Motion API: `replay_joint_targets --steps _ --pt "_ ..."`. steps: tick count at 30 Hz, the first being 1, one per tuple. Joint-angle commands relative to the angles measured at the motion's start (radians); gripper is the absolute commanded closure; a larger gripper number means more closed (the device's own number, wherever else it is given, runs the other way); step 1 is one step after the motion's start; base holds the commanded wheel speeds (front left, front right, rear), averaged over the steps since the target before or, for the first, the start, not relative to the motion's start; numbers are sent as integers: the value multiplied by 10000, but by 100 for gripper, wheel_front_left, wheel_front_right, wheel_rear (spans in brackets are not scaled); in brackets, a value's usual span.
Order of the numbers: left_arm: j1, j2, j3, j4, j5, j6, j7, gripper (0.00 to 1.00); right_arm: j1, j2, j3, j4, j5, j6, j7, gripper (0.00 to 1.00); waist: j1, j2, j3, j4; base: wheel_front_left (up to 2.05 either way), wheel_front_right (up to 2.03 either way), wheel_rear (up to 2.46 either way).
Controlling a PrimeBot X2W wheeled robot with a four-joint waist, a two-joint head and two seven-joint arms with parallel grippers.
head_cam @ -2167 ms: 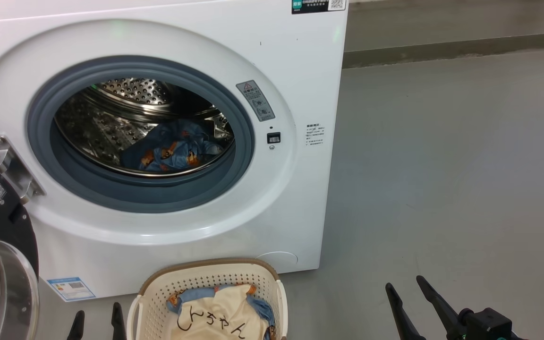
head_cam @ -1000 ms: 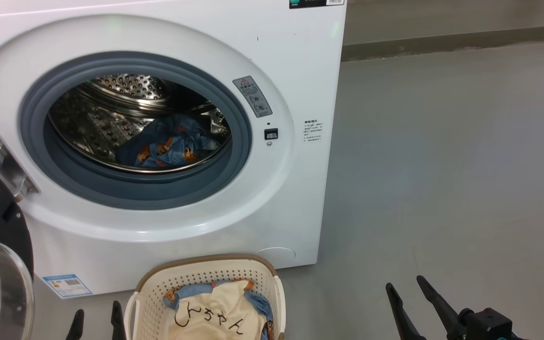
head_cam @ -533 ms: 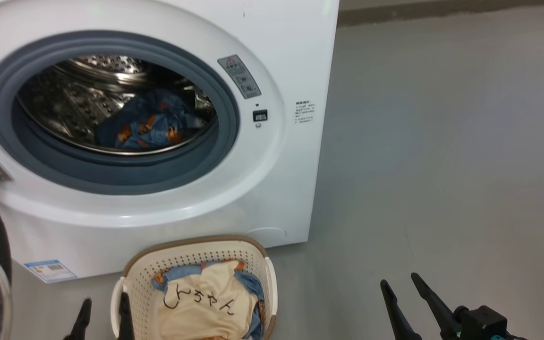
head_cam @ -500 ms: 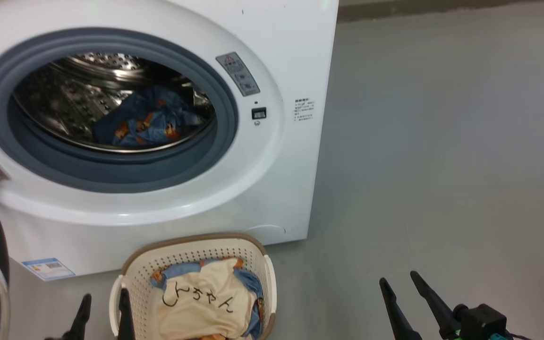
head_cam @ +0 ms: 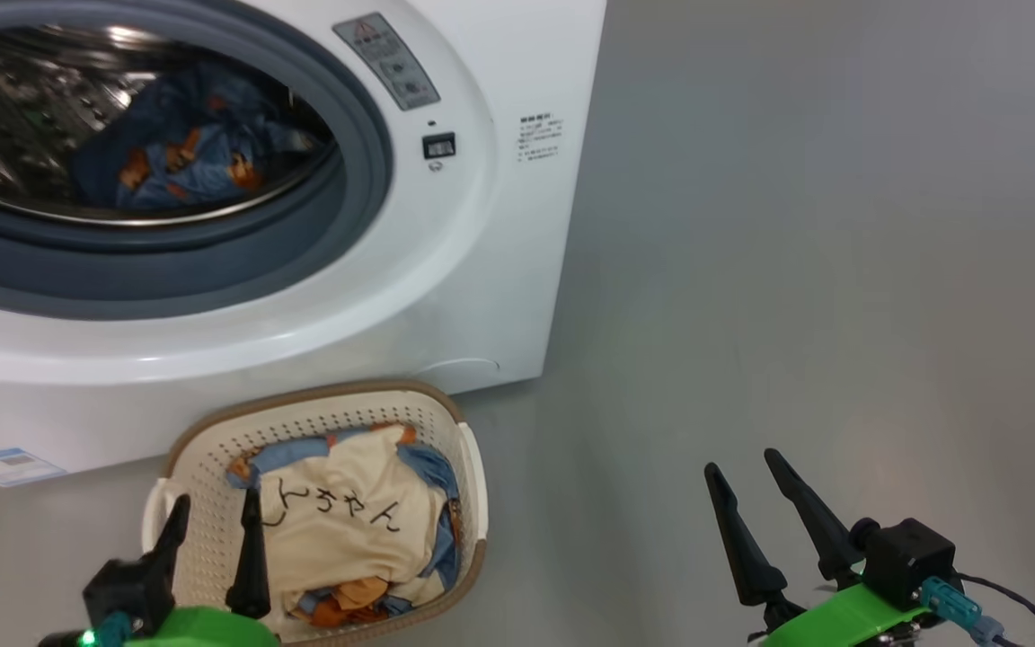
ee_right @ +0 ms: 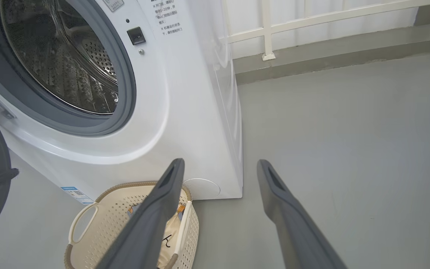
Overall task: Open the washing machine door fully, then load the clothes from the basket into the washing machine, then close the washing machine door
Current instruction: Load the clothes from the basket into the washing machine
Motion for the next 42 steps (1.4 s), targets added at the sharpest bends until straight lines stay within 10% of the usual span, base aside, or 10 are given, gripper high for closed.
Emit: replay_joint_targets --steps 1,26,42 --pt "-580 97 296 311 141 -81 -65 0 -360 36 348 -237 -24 16 -119 0 0 -1 629 -422 0 0 0" --pt "-4969 601 454 7174 -99 219 578 0 -1484 46 794 -406 466 16 -119 0 0 -1 3125 -934 0 0 0" --pt "-7051 890 430 9150 -316 696 1082 0 -1955 47 1041 -478 681 16 -119 0 0 -1 4529 -1340 0 0 0"
